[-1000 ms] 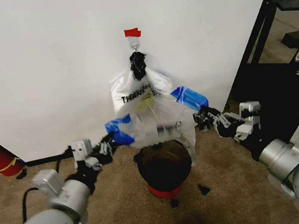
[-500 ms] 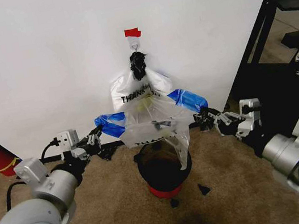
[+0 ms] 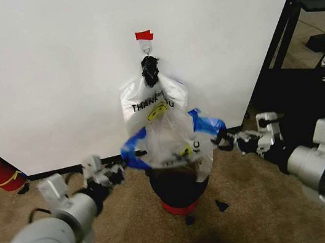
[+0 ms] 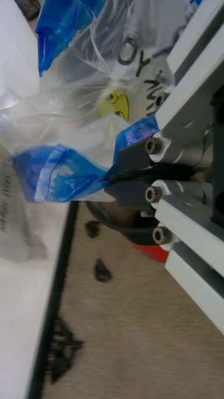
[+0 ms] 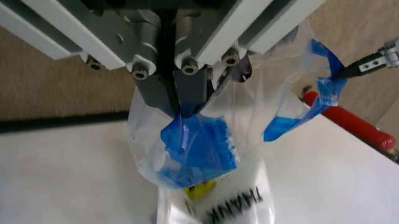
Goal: Pick up the garbage bag from the wall and place it over the trash bin.
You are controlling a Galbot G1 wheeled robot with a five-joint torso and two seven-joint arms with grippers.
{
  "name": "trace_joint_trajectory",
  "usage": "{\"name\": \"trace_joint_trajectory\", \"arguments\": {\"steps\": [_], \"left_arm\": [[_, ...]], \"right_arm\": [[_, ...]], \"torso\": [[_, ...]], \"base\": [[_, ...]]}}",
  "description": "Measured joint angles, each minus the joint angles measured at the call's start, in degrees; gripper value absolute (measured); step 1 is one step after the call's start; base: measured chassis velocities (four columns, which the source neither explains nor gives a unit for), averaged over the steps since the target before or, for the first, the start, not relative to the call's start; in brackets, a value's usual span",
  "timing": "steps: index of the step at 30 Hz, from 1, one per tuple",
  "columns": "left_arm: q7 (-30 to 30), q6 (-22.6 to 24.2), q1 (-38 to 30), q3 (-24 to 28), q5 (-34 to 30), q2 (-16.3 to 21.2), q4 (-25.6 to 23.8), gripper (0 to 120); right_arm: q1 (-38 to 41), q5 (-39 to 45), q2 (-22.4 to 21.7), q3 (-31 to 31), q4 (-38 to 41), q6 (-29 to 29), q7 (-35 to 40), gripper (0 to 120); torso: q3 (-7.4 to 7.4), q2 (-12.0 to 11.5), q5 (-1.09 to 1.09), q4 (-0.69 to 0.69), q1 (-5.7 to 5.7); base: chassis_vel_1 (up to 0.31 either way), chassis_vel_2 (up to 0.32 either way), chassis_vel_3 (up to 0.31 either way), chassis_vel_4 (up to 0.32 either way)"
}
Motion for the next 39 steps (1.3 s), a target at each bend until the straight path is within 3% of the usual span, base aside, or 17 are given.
{"name": "trace_joint_trajectory", "arguments": {"steps": [9,16,22,25,39], "left_arm": [[-3.13,2.15,0.98,-3.59,-4.97,1.03,0.0,0],[-3.01,2.22,0.2,1.66,-0.66,-1.54,-0.01,0],[-1.91,0.86,-1.7,11.66,8.61,-5.85,-0.01,0],[-1.8,0.47,-2.84,13.87,9.96,-7.27,-0.02,0],[-1.94,-1.49,-1.18,17.7,16.44,-9.42,0.35,0]], "right_arm": [[-0.04,0.12,1.72,-1.86,-0.01,-1.46,1.44,0],[0.64,-3.55,3.65,-5.91,-0.02,-1.54,1.55,0],[0.37,-6.99,6.9,-8.64,-0.01,-1.8,1.51,0],[0.08,-8.03,7.96,-9.1,-0.25,-1.86,1.53,0],[-2.06,-18.27,16.78,-14.78,-9.25,-1.73,3.71,0]], "torso": [[0.0,0.0,-0.02,0.0,0.0],[0.0,0.0,-0.02,0.01,0.0],[0.0,0.0,0.0,0.01,0.0],[-0.01,0.0,-0.02,0.0,0.0],[0.0,0.0,-0.01,0.0,0.0]], "base": [[0.0,0.0,0.0,0.0],[0.0,0.0,0.0,0.0],[0.0,0.0,0.0,0.0],[0.0,0.0,0.0,0.0],[0.0,0.0,0.0,0.0]]}}
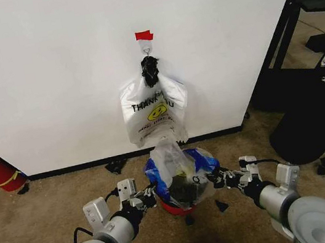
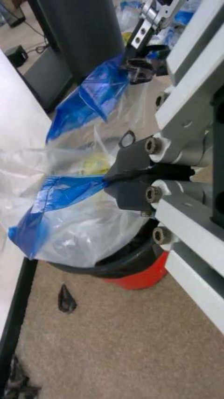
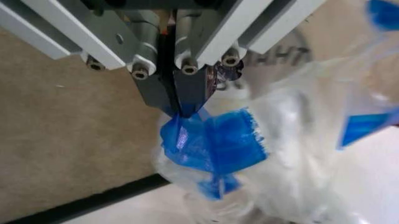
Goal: Pick up the garbage bag from the wall and place it over the trash bin.
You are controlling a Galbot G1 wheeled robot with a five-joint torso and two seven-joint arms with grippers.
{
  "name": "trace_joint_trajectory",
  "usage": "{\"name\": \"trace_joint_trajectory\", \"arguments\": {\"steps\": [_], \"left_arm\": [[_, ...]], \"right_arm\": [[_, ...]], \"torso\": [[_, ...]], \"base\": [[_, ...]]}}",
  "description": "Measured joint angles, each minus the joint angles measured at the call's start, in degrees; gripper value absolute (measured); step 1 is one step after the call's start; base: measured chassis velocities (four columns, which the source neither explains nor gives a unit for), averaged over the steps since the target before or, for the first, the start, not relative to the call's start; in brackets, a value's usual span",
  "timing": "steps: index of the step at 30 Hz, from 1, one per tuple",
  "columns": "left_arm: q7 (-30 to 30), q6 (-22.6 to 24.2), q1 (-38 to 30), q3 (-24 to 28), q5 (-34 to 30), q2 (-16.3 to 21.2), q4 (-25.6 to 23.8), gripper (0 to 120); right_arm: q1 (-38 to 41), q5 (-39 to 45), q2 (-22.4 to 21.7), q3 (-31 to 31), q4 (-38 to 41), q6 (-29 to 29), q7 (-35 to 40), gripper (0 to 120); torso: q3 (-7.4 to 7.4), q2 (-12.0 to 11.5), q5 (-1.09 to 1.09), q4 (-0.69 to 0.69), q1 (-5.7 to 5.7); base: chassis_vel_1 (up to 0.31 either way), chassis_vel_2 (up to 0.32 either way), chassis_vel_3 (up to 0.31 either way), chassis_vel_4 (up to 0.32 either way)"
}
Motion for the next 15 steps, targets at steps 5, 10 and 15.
{"name": "trace_joint_trajectory", "arguments": {"steps": [5,10,15], "left_arm": [[-2.04,0.37,1.2,0.54,0.75,-0.47,0.79,0],[-3.54,1.19,1.98,1.7,0.97,-0.76,1.03,0],[-4.95,2.32,2.72,2.07,0.88,-0.46,1.0,0]], "right_arm": [[-0.98,-0.67,-0.44,0.94,-0.27,-0.42,3.32,0],[-1.93,-1.3,-0.5,0.74,-0.28,-2.21,4.57,0],[-2.56,-2.11,-0.3,0.57,-0.92,-3.32,5.3,0]], "torso": [[0.0,0.0,-0.01,0.0,0.0],[0.0,0.0,-0.01,0.0,0.0],[0.0,0.0,-0.01,-0.01,0.0]], "base": [[0.0,0.0,0.0,0.0],[0.0,0.0,0.0,0.0],[0.0,0.0,0.0,0.0]]}}
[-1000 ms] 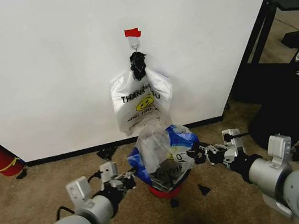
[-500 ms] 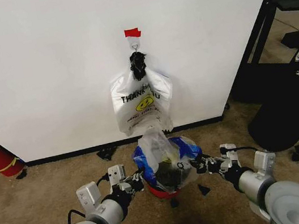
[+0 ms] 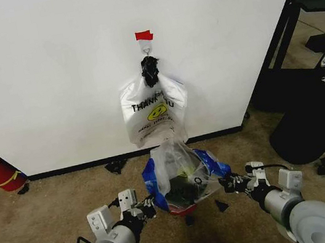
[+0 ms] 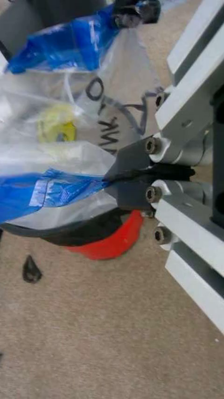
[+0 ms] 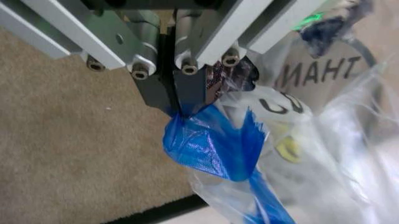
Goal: Pick up the garbage bag from the wall and place it over the trash bin.
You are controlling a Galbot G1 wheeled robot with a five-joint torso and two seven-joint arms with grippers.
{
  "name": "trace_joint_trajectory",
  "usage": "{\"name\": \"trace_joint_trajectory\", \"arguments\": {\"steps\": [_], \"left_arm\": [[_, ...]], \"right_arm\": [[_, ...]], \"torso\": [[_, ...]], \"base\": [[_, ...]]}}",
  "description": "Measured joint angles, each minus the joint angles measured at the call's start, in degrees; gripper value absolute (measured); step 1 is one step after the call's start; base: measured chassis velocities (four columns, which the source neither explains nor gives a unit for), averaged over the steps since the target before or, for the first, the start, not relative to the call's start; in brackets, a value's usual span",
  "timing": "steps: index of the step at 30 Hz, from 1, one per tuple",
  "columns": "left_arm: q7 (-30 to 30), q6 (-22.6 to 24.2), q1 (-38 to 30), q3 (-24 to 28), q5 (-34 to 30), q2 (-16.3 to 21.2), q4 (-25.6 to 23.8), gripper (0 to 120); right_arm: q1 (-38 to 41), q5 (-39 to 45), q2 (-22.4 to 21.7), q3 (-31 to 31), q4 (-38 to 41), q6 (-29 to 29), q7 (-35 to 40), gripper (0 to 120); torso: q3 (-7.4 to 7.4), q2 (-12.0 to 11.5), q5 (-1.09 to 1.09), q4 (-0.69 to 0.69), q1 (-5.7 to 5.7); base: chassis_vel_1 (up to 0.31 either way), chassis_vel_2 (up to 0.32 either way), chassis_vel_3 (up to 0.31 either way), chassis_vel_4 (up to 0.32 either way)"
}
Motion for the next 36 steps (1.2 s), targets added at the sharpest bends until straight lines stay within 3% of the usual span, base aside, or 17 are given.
{"name": "trace_joint_trajectory", "arguments": {"steps": [36], "left_arm": [[1.37,-0.01,-3.75,5.03,2.71,-6.82,18.49,0]], "right_arm": [[11.38,-6.21,12.5,-9.9,-21.4,2.23,-5.53,0]], "torso": [[0.0,0.0,-0.01,0.01,0.0]], "base": [[0.0,0.0,0.0,0.0]]}}
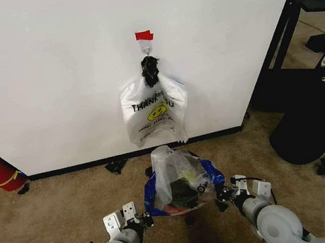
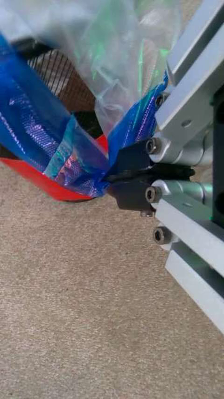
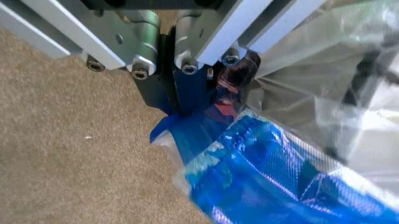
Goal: Pick up the garbage bag from the wall and place it over the trash bin.
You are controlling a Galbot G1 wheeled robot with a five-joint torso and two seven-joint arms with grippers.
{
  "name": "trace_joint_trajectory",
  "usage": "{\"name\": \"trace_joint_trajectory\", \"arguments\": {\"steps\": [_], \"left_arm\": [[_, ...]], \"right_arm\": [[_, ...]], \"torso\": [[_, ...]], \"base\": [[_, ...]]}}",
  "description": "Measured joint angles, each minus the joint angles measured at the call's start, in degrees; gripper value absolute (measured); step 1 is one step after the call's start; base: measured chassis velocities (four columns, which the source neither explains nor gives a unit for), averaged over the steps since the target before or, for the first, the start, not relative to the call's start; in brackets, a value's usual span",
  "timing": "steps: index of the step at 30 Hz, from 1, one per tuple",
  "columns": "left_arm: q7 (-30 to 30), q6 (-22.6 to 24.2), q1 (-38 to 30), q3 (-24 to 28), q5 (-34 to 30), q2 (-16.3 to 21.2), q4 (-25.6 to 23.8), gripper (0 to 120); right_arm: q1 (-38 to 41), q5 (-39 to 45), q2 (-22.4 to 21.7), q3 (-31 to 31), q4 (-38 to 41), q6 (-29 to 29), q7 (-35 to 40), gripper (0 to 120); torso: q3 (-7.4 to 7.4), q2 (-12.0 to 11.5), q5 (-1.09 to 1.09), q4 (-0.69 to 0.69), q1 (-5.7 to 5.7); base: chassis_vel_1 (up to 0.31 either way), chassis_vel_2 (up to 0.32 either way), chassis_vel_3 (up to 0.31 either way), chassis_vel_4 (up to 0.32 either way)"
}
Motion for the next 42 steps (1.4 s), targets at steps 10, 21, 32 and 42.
{"name": "trace_joint_trajectory", "arguments": {"steps": [10,21,32,42], "left_arm": [[1.15,-1.62,-2.63,0.7,2.27,-2.72,5.57,0],[2.9,-2.27,-3.96,0.5,4.01,-2.88,7.02,0],[5.51,-1.82,-3.08,1.46,6.29,-3.11,7.12,0],[5.48,-0.27,0.67,0.36,9.06,0.31,-0.23,33]], "right_arm": [[6.12,-0.75,2.92,-2.22,-6.96,0.68,-1.31,0],[10.14,-1.58,4.23,-3.17,-11.31,1.71,-2.79,0],[10.81,-2.93,3.86,-3.68,-12.39,1.74,-4.09,0],[3.84,-5.7,-0.58,0.09,-6.55,3.84,-7.08,26]], "torso": [[0.0,0.0,0.01,0.0,0.0],[0.0,0.0,0.01,0.0,0.0],[0.0,0.0,0.01,0.0,0.0],[-0.01,0.0,0.02,-0.01,0.0]], "base": [[0.0,0.0,0.0,0.0],[0.0,0.0,0.0,0.0],[0.0,0.0,0.0,0.0],[0.0,0.0,0.0,0.0]]}}
